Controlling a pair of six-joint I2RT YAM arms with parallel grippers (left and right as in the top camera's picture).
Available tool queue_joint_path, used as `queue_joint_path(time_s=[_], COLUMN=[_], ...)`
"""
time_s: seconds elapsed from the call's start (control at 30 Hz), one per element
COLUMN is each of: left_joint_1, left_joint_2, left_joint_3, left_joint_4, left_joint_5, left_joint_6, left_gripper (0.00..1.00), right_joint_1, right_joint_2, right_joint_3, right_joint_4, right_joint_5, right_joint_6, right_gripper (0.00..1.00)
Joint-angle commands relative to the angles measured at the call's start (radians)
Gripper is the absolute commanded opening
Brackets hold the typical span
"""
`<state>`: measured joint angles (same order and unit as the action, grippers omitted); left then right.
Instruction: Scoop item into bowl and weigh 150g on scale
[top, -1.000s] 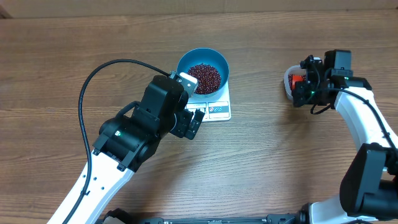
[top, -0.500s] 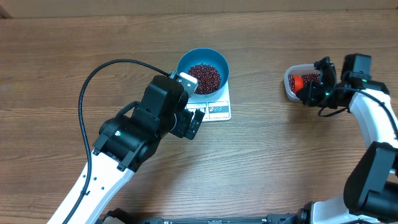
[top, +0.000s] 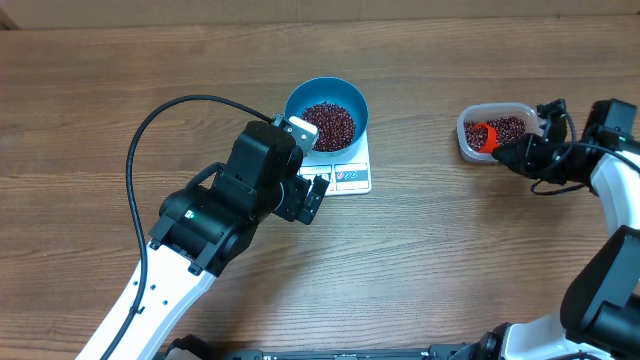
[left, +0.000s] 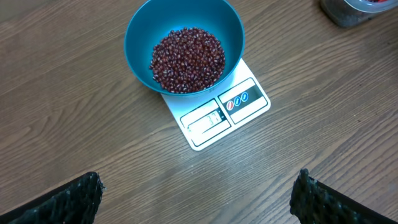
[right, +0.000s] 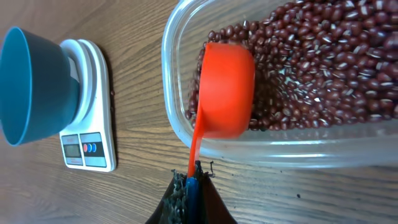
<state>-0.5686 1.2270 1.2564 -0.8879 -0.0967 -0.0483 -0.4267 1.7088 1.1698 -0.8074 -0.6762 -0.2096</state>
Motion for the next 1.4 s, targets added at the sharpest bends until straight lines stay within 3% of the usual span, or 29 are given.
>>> queue_joint_path(time_s=[0.0,0.5,1.03,1.37], left_joint_1=[0.006,0.006,0.006,0.006], left_joint_2=[0.003,0.003,0.003,0.003], left_joint_3=[0.015,0.015,0.015,0.015], left_joint_4=[0.002,0.002,0.002,0.002], left_joint_5=[0.012,0.012,0.012,0.012], left_joint_6=[0.019,0.019,0.019,0.019], left_gripper=[1.0,1.0,1.0,1.0], right_joint_1=[-0.029,-0.169,-0.177,-0.175], right_joint_2=[0.003,0.003,0.003,0.003], right_joint_3=[-0.011,-0.011,-0.011,-0.011], right_joint_4=[-0.006,-0.011,-0.026,-0.029], right_joint_5=[-0.046,-0.226,-0.393,-0.63], right_joint_6=[0.001,0.001,0.039,0.046], right_gripper=[0.04,0.04,0.04,0.04])
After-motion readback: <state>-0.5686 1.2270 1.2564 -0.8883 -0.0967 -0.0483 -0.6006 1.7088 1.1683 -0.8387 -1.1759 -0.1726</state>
